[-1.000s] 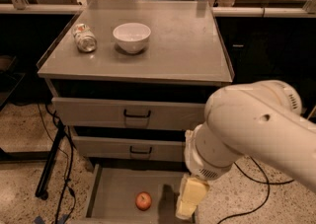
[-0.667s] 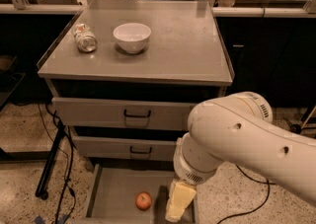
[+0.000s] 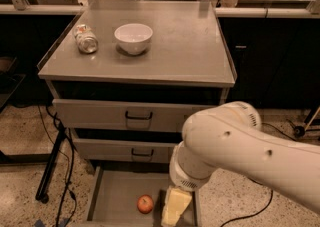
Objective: Pick apple from bottom drawer and place on counter
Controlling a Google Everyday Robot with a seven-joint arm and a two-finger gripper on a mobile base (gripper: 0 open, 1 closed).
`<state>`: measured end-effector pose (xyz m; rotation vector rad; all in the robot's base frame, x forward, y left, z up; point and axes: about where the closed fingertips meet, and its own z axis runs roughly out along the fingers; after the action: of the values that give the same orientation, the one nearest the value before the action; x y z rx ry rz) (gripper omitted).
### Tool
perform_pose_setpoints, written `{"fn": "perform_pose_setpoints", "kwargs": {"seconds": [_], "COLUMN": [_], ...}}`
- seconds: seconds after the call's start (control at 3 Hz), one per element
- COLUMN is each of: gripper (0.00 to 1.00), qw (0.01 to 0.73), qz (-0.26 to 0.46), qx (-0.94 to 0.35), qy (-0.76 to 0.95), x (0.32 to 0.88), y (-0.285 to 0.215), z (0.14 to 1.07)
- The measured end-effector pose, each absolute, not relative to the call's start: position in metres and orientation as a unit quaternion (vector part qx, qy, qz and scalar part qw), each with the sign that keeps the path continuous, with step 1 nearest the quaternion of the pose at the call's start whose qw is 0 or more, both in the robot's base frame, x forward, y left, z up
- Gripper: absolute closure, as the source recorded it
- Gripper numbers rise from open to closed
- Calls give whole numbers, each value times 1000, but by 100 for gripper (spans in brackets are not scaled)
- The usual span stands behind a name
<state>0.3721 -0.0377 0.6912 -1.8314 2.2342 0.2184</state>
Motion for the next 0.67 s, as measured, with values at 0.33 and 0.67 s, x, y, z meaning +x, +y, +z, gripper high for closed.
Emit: {"fn": "perform_pose_setpoints", "kwargs": {"seconds": [0.33,0.67], "gripper": [0,0], "qw": [104,103], "qz": [86,86], "qx": [-612,-612], "qy": [779,780], "x": [388,389], "y": [-23,-23], "z": [632,630]}}
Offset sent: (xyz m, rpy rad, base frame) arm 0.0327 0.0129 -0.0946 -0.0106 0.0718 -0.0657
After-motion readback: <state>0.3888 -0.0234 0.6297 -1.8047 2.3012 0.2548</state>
